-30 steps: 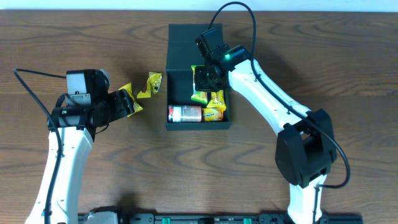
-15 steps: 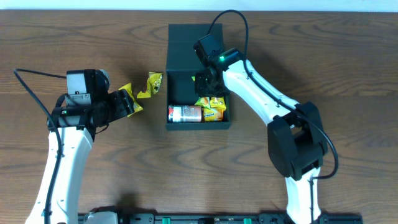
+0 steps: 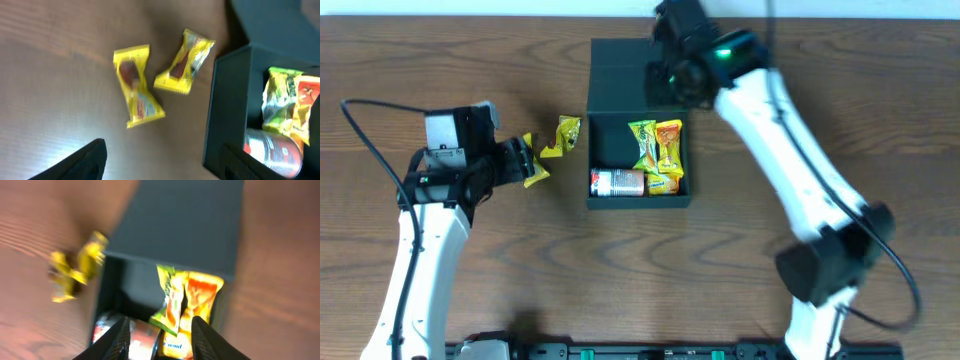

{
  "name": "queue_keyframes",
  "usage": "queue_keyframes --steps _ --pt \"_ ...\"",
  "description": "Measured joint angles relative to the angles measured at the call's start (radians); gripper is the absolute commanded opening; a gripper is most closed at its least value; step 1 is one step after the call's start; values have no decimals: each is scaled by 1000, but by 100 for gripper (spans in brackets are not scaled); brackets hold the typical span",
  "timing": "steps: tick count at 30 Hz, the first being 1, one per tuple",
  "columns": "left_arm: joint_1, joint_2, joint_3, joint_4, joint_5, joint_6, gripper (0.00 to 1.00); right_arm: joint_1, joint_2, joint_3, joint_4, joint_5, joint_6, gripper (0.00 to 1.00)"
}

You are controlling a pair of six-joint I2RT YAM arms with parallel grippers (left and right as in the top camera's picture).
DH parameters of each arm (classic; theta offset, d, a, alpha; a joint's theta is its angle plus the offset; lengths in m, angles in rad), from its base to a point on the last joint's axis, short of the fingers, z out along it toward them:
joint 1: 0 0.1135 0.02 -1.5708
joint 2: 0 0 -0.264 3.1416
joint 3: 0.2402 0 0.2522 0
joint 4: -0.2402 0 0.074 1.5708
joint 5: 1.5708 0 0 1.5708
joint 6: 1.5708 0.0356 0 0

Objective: Pack container
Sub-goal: 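Move the right arm away and grasp an Apollo packet with the left gripper, then carry the Apollo packet into the box with the left gripper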

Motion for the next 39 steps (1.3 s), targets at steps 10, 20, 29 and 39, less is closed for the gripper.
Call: queue_keyframes --steps 10,20,29,39 --pt "-125 264 0 327 4 201 91 -134 -333 28 -95 13 -248 49" --pt "-125 497 0 497 4 230 67 -227 -435 28 -211 16 -338 50" --pt "-125 553 0 531 33 230 41 -231 -434 28 -232 18 -360 50" --pt "-125 553 0 575 55 172 9 -231 -434 28 -235 18 -367 49"
